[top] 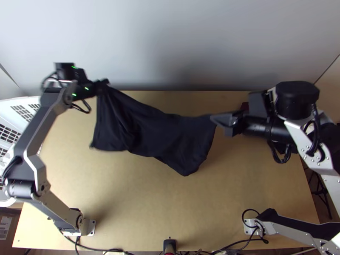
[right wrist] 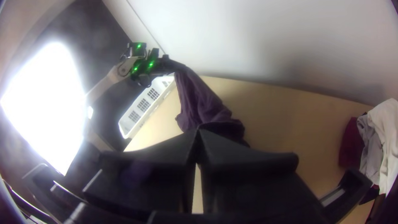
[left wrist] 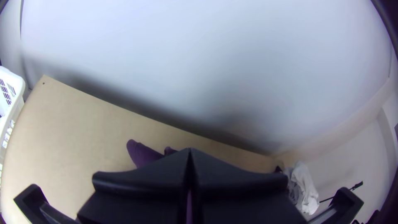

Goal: Fold the t-shirt

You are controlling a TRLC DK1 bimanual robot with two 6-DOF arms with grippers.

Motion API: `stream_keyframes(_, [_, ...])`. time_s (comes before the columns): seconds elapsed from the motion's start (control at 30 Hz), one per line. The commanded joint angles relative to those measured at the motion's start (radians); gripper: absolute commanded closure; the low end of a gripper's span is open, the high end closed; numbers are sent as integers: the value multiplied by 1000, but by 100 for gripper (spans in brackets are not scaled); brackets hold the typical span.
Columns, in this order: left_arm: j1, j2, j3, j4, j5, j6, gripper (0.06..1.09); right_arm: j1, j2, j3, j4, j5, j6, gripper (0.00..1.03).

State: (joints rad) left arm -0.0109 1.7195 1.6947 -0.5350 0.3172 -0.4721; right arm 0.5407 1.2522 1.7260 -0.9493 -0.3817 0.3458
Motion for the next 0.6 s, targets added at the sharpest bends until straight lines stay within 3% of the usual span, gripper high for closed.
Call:
stream_keyframes(0.0, [77, -173, 65, -109, 82, -45, 105, -120, 44, 72, 58, 1, -18, 100])
stream_keyframes(0.1, [75, -319, -23, -184, 114, 27, 105, -180, 69, 124, 84, 1, -5, 100])
stream_keyframes(0.4, [60, -856, -497, -109, 145, 36, 105, -271, 112, 277, 138, 1, 73, 100])
stream_keyframes(0.47, [12, -928, -592, -111, 204, 70, 105, -269, 110, 270, 138, 1, 79, 100])
stream_keyframes(0.57, [-155, -1005, -710, -168, 221, 147, 105, -262, 102, 247, 138, 1, 79, 100])
